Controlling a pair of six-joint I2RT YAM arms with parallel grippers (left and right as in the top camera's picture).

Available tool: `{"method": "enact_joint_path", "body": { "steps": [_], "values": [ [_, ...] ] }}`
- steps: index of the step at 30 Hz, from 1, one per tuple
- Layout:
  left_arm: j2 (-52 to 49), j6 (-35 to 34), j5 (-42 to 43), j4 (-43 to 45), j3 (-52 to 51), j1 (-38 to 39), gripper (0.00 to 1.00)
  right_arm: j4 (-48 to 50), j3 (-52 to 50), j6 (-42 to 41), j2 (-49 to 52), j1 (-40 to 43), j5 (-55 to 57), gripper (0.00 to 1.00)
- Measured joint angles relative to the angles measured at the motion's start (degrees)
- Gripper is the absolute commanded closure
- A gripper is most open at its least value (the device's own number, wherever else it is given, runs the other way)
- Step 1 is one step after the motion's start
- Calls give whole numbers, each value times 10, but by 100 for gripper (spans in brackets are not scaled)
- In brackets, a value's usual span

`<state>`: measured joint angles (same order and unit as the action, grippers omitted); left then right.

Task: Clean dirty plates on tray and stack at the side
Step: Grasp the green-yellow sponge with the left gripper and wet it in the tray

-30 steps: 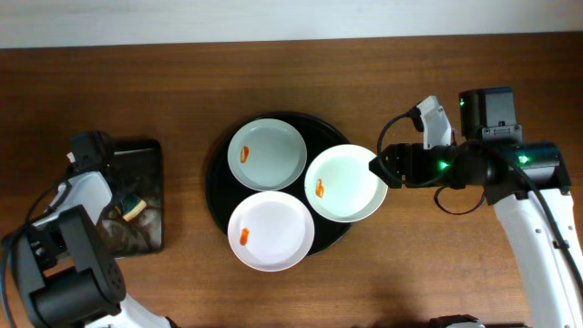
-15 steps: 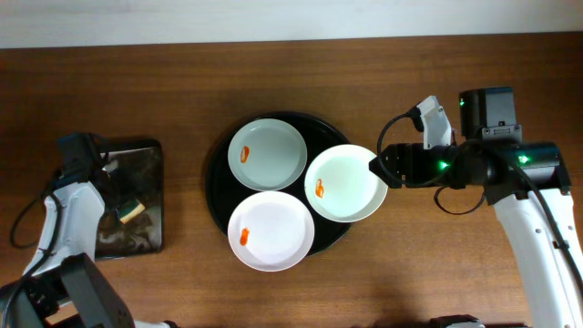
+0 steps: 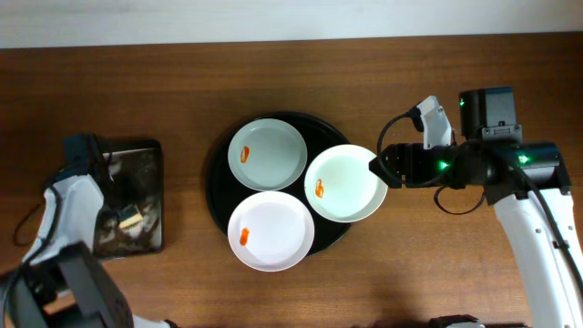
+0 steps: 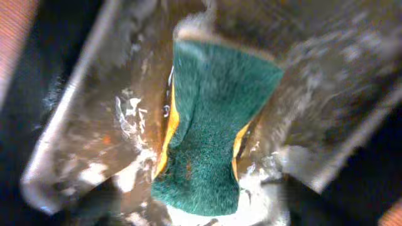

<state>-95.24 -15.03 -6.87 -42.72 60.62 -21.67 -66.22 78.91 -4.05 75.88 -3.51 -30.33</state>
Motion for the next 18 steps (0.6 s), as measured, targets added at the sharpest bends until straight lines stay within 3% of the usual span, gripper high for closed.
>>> {"method": "enact_joint_path", "body": {
  "steps": [2,3,4,6,7,8,11,14,18],
  "values": [
    [19,0,0,-2,0,0,6,0,0,0,0,0,0,21],
    [19,0,0,4,0,0,18,0,0,0,0,0,0,21],
    [19,1,-4,22,0,0,33,1,0,0,0,0,0,21],
    [14,3,-14,47,0,0,80,2,0,0,0,0,0,21],
    [1,2,-16,59,0,0,85,2,0,0,0,0,0,21],
    [-32,3,-15,69,0,0,79,2,0,0,0,0,0,21],
    [-80,4,-15,81,1,0,78,2,0,0,0,0,0,21],
    [-103,3,-15,85,11,0,98,2,0,0,0,0,0,21],
    [-116,24,19,56,39,-4,100,2,0,0,0,0,0,21]
  ]
}}
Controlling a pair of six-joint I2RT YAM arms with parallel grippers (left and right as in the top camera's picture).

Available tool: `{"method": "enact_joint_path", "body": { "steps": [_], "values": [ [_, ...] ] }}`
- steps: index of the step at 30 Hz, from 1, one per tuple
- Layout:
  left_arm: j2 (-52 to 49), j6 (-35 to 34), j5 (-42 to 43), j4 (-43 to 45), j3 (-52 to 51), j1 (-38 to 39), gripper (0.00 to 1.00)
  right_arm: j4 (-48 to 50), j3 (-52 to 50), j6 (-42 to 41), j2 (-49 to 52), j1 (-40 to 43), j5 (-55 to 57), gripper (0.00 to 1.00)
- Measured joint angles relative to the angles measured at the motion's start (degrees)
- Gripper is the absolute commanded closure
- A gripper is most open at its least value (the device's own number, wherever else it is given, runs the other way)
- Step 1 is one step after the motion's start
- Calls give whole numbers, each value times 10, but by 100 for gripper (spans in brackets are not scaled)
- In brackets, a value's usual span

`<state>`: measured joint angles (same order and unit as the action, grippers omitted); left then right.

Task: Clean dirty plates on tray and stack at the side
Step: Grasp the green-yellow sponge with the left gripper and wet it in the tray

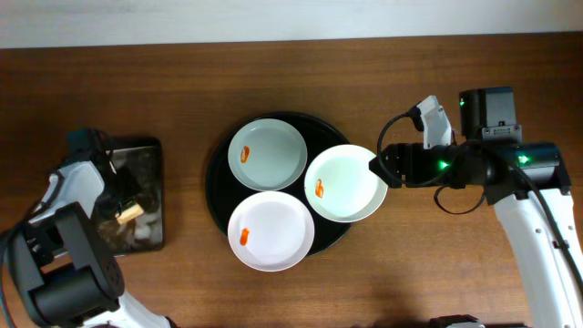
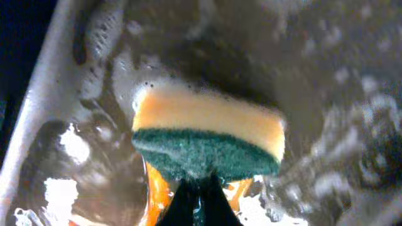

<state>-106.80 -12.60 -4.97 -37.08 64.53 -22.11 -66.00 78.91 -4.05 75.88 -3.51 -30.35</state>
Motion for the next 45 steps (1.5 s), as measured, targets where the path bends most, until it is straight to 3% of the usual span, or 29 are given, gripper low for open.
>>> {"method": "enact_joint_path", "body": {
  "steps": [1,4,6,9,11,13,14,15,16,17,18,19,23,25,31,33,34,35,36,37,38,40,42,43,45],
  "values": [
    [-1,3,15,-30,15,0,98,0,0,0,0,0,0,21],
    [19,12,38,-69,29,1,35,0,0,0,0,0,0,21],
    [66,13,44,-76,34,2,25,0,0,0,0,0,0,21],
    [69,10,38,-84,30,2,27,0,0,0,0,0,0,21],
    [69,-10,12,-79,2,2,44,0,0,0,0,0,0,21],
    [69,-31,1,-17,-54,2,58,-1,0,0,0,0,0,21],
    [70,-34,0,8,-73,2,68,0,0,0,0,0,0,21],
    [71,-37,1,40,-91,3,89,0,0,0,0,0,0,21],
    [71,-41,1,70,-108,4,93,0,0,0,0,0,0,21],
    [72,-43,1,74,-109,4,87,0,0,0,0,0,0,21],
    [72,-43,1,79,-110,4,41,0,0,0,0,0,0,21],
    [72,-44,0,78,-110,4,39,0,0,0,0,0,0,21],
    [89,-45,-6,34,-105,3,41,0,0,0,0,0,0,21],
    [119,-45,-6,22,-94,3,54,0,0,0,0,0,0,21],
    [119,-44,-17,40,-84,3,66,0,0,0,0,0,0,21],
    [73,-45,-16,43,-84,3,76,0,0,0,0,0,0,21],
    [68,-45,-14,46,-84,3,87,0,0,0,0,0,0,21],
    [68,-45,-14,46,-84,3,89,0,0,0,0,0,0,21],
    [68,-45,-14,47,-84,3,87,0,0,0,0,0,0,21],
    [68,-45,-13,47,-84,3,75,0,0,0,0,0,0,21],
    [68,-45,-13,47,-84,3,69,0,0,0,0,0,0,21],
    [68,-47,-15,46,-84,3,69,0,0,0,0,0,0,21],
    [68,-45,-15,46,-84,3,82,0,0,0,0,0,0,21],
    [68,-45,-15,48,-84,3,83,0,0,0,0,0,0,21],
    [68,-45,-15,51,-84,3,68,0,0,0,0,0,0,21]
  ]
}}
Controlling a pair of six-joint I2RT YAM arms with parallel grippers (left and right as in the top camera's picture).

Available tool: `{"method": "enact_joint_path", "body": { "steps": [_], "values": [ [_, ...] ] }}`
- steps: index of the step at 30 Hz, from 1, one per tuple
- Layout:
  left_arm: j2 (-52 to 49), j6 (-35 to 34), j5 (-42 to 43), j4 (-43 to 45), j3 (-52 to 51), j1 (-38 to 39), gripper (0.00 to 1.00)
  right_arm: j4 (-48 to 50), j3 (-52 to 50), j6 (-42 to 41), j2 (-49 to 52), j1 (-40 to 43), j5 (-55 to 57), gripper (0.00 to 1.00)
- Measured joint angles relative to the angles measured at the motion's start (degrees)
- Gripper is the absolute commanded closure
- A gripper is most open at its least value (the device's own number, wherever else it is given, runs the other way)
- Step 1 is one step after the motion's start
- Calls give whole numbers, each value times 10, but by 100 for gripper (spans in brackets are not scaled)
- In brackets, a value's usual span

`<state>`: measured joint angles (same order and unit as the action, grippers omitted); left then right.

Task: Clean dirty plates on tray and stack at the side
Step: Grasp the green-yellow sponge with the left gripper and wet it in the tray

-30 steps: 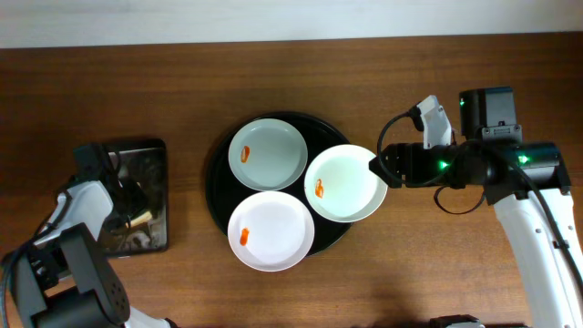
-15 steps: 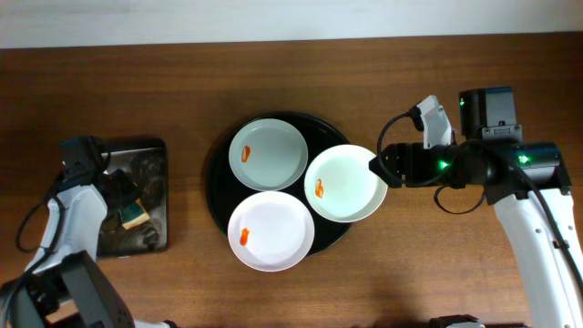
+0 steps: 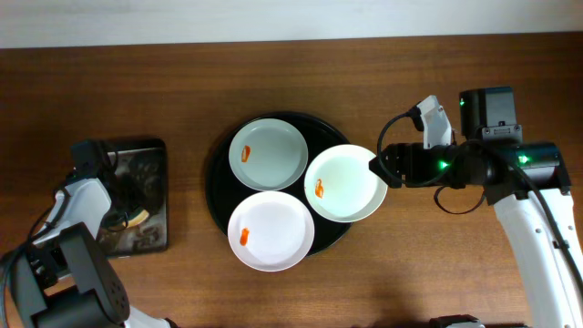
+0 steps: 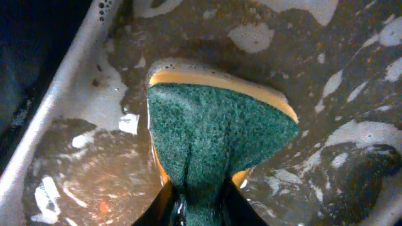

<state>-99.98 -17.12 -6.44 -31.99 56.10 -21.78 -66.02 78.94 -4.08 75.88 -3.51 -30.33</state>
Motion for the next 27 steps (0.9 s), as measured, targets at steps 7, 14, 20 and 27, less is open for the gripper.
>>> {"method": "enact_joint_path", "body": {
  "steps": [7,14,20,27],
  "values": [
    [0,0,0,-37,28,0,55,0,0,0,0,0,0,21],
    [0,0,-11,-23,28,0,85,0,0,0,0,0,0,21],
    [0,0,-11,-8,22,0,73,0,0,0,0,0,0,21],
    [-3,0,-11,-2,19,0,99,0,0,0,0,0,0,21]
  ]
}}
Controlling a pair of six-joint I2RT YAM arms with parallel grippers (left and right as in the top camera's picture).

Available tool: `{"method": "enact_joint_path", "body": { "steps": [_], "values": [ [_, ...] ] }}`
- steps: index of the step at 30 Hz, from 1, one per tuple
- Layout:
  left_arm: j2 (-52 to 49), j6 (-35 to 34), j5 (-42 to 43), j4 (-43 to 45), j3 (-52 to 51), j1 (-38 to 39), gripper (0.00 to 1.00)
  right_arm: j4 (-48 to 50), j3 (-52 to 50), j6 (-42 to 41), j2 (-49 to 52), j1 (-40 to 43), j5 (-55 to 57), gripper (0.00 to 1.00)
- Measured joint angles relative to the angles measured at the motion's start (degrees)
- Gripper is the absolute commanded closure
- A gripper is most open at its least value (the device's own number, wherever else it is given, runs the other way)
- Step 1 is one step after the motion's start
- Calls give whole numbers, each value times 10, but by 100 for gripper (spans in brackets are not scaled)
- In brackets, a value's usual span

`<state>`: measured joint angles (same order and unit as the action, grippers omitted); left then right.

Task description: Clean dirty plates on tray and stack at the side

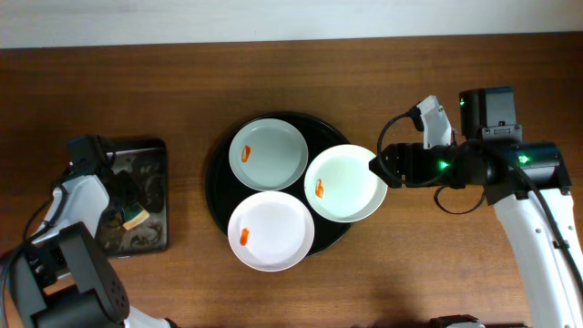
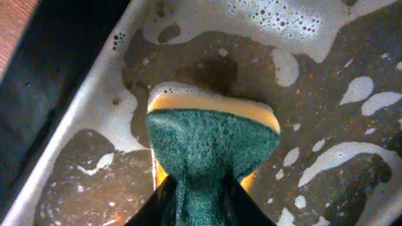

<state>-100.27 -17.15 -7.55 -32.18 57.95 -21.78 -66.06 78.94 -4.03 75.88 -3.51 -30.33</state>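
A black round tray holds three plates, each with an orange smear: a pale green one at the back, a white one in front, a mint one at the right. My left gripper is shut on a green and yellow sponge, pinched over the soapy water of a metal pan at the left. In the overhead view the sponge sits low in that pan. My right gripper hovers at the mint plate's right rim; its jaws cannot be read.
The pan has a raised metal rim along its left side, with dark surface beyond. Foam patches float on the brown water. The brown wooden table surrounds everything, and the right arm's body lies over its right half.
The sponge stays pinched in my left gripper over the soapy pan, slightly farther from the water, showing more foam at the far end. The right arm and plates are unchanged.
My left gripper had the sponge squeezed in the pan's water. It then showed the sponge's yellow edge turned up, then the green face again over the foam. It still holds the sponge in the pan. The right arm stayed at the mint plate's rim throughout.
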Motion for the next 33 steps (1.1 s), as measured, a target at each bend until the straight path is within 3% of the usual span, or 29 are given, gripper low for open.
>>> {"method": "enact_joint_path", "body": {
  "steps": [4,7,11,15,17,19,23,25,27,31,33],
  "values": [
    [-12,7,10,3,1,0,100,0,0,0,0,0,0,21],
    [-7,27,33,-61,31,0,100,-1,0,0,0,0,0,21],
    [105,73,82,-91,83,0,100,-2,0,0,0,0,0,21],
    [102,91,67,-88,82,0,100,-1,0,0,0,0,0,21],
    [97,118,103,-88,83,3,100,1,0,0,1,-11,-2,22],
    [97,146,155,-98,102,39,100,40,0,-7,11,-50,4,28],
    [95,161,209,-77,179,186,100,198,2,-60,126,-125,18,28],
    [86,159,217,-37,179,246,100,282,3,-79,202,-159,20,43],
    [63,154,222,4,179,298,100,362,3,-116,297,-181,30,46],
    [-17,143,223,32,180,342,100,418,5,-172,392,-183,71,53],
    [-42,143,223,33,180,358,100,421,5,-185,420,-183,109,62]
  ]
}}
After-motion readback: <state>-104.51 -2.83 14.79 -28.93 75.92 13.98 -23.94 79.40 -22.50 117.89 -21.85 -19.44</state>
